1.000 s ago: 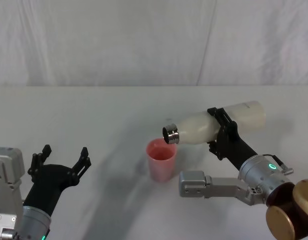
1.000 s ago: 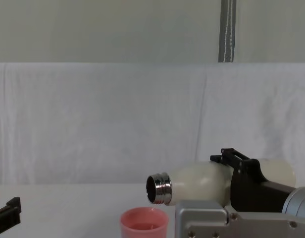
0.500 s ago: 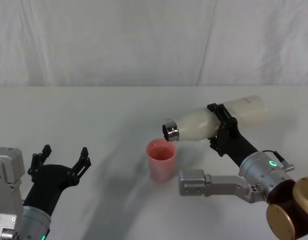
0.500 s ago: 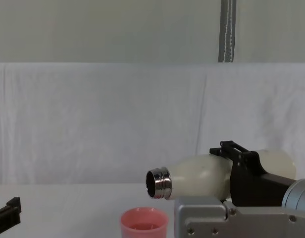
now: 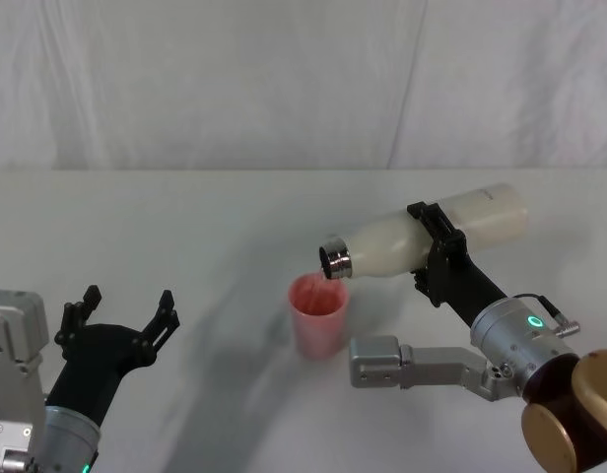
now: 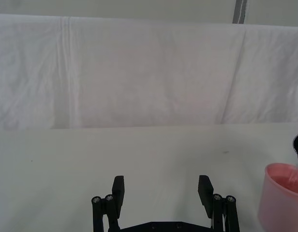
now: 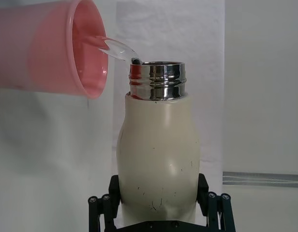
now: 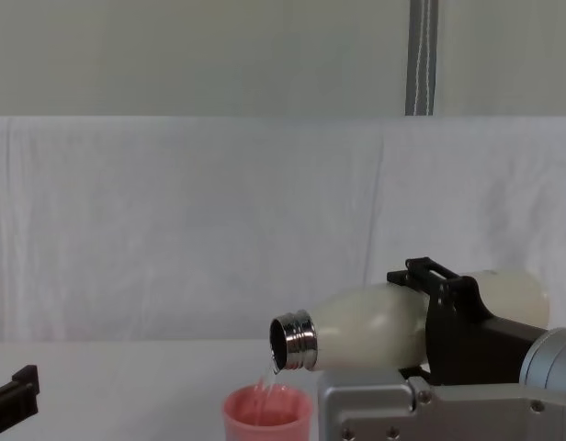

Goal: Grasp the thermos with one hand and pour water into the cup lid.

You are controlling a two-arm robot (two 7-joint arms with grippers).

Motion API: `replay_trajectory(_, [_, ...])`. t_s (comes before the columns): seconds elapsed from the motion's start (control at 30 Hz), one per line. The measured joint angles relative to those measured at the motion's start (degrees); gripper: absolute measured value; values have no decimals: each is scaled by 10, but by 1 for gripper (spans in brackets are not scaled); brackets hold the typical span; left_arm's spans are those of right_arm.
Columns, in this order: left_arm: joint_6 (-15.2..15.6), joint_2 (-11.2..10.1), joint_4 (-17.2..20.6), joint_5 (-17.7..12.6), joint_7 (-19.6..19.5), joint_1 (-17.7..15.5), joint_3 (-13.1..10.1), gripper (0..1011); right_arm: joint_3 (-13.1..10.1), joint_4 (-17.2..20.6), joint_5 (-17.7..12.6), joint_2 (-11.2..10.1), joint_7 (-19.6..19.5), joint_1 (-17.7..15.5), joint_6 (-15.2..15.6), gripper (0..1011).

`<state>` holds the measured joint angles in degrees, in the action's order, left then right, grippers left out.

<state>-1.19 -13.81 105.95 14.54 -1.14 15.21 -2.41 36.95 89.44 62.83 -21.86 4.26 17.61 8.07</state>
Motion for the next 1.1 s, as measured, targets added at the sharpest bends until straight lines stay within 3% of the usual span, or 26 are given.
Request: replay_trajectory(1.1, [0, 0, 0, 0, 0, 0, 0, 1001, -6, 3, -4, 1, 3, -3, 1, 950])
